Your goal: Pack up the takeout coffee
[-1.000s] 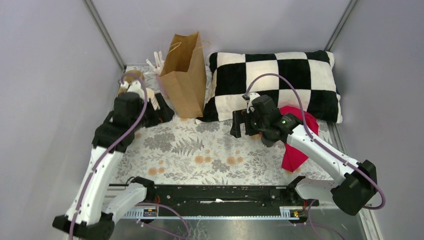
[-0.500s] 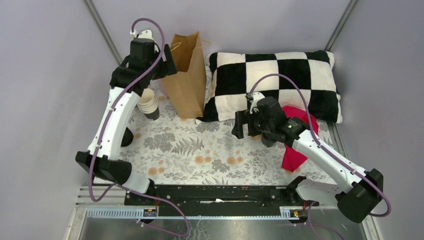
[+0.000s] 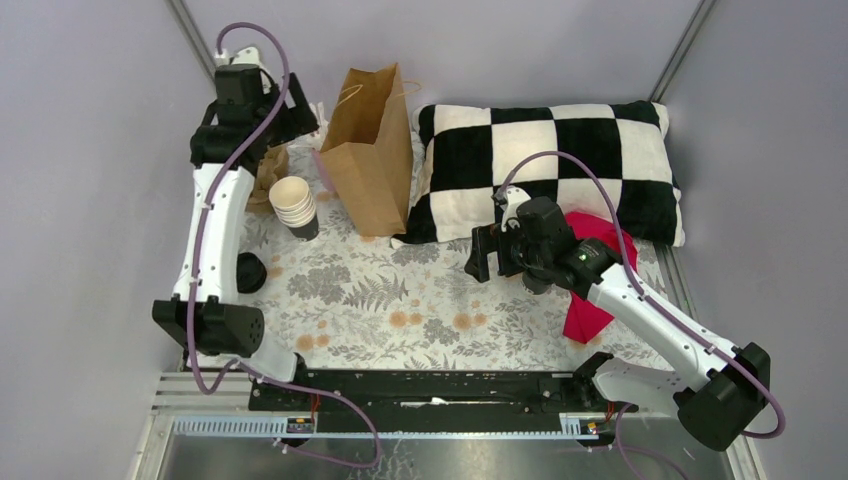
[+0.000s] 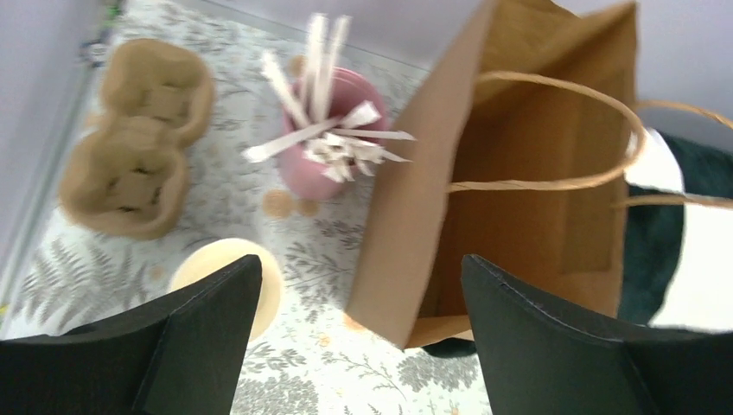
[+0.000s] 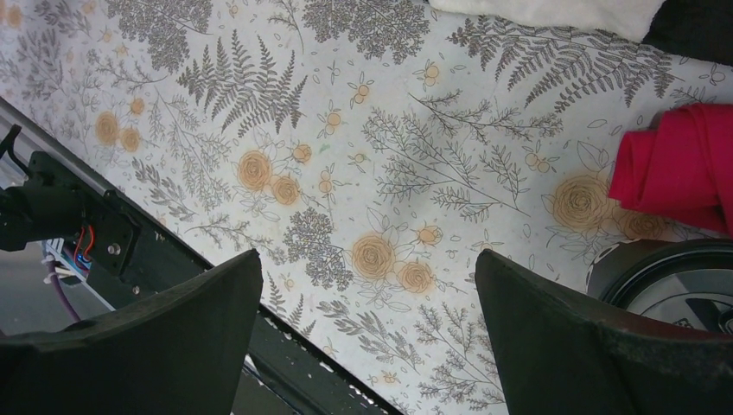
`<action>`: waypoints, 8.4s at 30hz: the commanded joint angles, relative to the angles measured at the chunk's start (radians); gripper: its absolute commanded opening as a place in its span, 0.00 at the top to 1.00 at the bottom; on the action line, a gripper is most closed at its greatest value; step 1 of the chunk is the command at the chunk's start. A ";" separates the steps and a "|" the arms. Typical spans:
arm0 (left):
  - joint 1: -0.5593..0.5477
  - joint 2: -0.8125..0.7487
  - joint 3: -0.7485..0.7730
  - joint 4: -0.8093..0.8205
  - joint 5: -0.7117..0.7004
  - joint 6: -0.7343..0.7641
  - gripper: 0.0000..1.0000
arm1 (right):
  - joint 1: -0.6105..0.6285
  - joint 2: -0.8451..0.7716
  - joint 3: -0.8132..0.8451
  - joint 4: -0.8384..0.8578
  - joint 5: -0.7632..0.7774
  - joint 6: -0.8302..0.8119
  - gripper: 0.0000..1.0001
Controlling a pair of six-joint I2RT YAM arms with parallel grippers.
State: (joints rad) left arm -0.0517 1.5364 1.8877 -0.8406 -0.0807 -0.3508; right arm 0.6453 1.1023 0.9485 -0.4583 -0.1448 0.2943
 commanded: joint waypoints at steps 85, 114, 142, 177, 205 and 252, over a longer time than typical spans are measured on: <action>-0.297 -0.734 -0.566 -0.097 0.633 0.133 1.00 | 0.002 -0.139 0.119 -0.077 0.269 -0.053 0.00; -0.521 -0.391 -0.472 -0.110 0.367 0.207 0.74 | 0.002 -0.326 0.070 -0.033 0.397 -0.062 0.00; 0.035 -0.153 -0.249 0.013 -0.222 -0.119 0.01 | 0.002 -0.437 0.023 -0.013 0.271 -0.040 0.00; 0.668 0.160 -0.889 1.053 0.493 -0.689 0.50 | 0.002 -0.530 -0.051 0.004 0.237 -0.048 0.00; 0.650 0.232 -1.007 1.310 0.388 -0.668 0.65 | 0.002 -0.507 -0.066 0.025 0.220 -0.047 0.00; 0.633 0.268 -0.939 1.314 0.403 -0.720 0.78 | 0.003 -0.502 -0.079 0.033 0.209 -0.046 0.00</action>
State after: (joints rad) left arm 0.5739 1.8019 0.9142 0.4507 0.2947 -1.0412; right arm 0.6453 0.6014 0.8757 -0.4644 0.0841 0.2581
